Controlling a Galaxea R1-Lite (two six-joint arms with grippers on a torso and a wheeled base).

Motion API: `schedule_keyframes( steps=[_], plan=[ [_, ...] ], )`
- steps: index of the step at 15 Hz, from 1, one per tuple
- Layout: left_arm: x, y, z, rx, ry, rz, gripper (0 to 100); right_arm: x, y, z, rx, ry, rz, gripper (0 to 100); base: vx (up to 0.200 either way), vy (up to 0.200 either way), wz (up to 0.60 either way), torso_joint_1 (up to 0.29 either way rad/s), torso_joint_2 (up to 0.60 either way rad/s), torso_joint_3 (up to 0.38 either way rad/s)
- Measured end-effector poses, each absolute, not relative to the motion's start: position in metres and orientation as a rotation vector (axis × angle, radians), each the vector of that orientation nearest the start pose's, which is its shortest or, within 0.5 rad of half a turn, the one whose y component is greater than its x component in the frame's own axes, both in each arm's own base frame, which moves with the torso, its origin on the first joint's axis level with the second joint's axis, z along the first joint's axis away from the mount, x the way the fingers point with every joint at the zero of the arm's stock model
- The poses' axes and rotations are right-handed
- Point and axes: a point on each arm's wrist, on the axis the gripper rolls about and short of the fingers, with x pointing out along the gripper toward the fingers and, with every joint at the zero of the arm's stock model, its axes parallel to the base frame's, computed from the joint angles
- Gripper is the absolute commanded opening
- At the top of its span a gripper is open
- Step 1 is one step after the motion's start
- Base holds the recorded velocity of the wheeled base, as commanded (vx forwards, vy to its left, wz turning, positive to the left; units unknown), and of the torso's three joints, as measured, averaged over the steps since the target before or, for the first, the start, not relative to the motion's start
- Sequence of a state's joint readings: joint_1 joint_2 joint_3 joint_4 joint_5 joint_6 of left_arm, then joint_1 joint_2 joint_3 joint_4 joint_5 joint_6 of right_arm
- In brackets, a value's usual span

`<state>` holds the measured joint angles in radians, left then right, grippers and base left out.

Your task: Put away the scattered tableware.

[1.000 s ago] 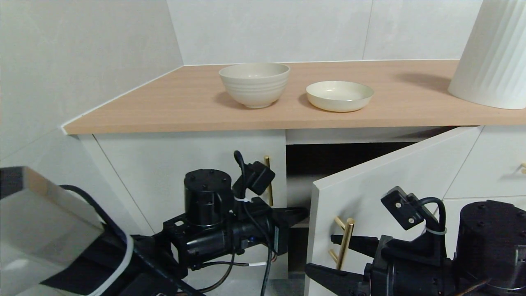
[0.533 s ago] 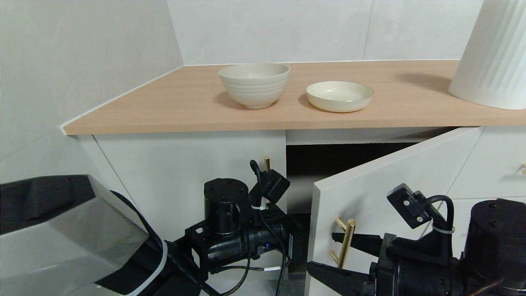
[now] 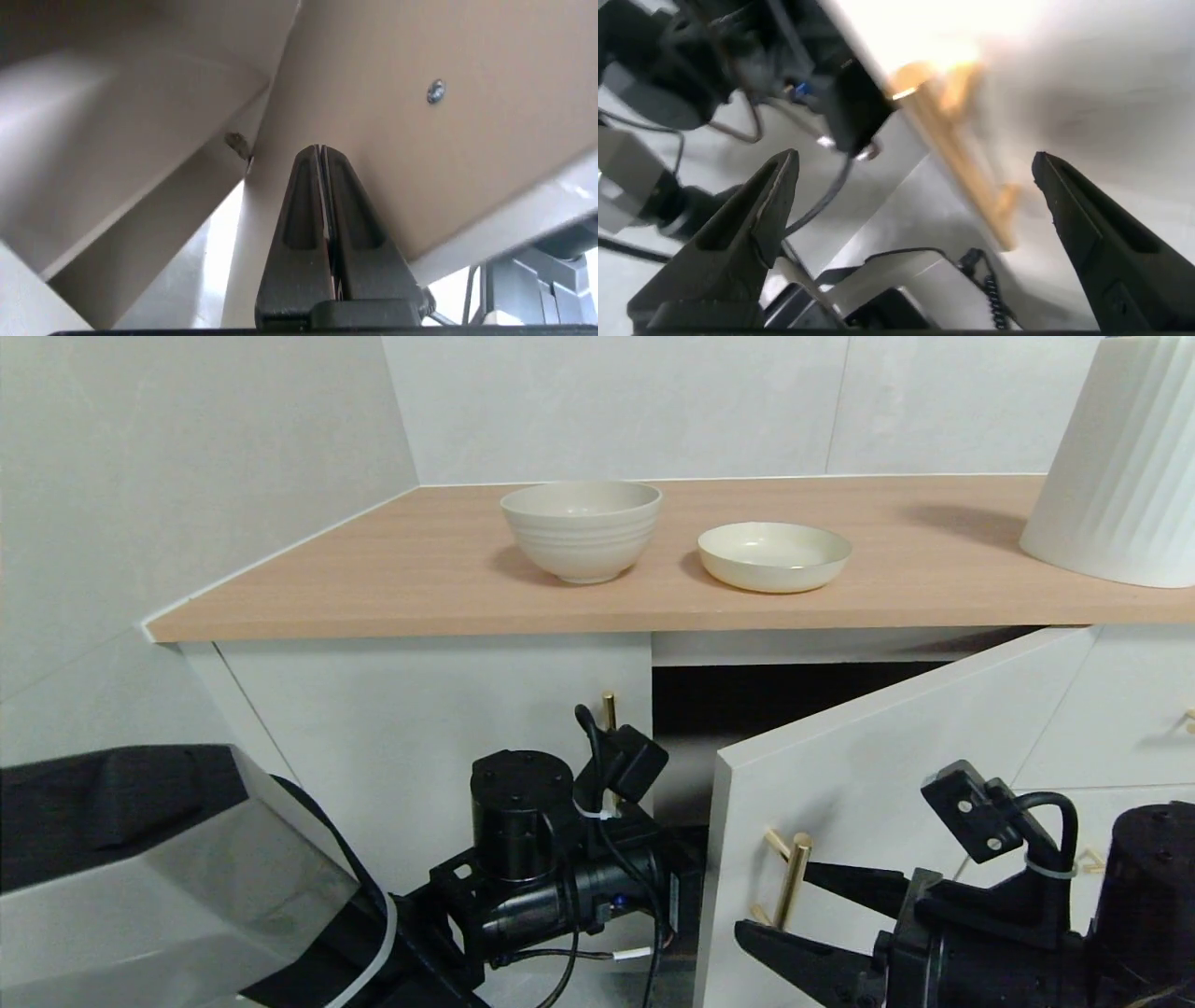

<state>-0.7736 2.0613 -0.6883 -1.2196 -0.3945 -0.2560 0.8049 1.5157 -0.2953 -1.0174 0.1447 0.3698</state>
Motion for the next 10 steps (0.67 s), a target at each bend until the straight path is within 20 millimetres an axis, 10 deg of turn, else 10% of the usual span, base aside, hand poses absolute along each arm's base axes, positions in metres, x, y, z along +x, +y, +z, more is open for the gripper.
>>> schedule_keyframes(
  steps=[10],
  plan=[
    [0.234,-0.263,0.104,-0.197,0.34,-1.166,0,0.108,0.106,0.147,0.268,0.391,0.831,100,-0.02,0.0,0.0,-0.001,0.0,0.0]
  ],
)
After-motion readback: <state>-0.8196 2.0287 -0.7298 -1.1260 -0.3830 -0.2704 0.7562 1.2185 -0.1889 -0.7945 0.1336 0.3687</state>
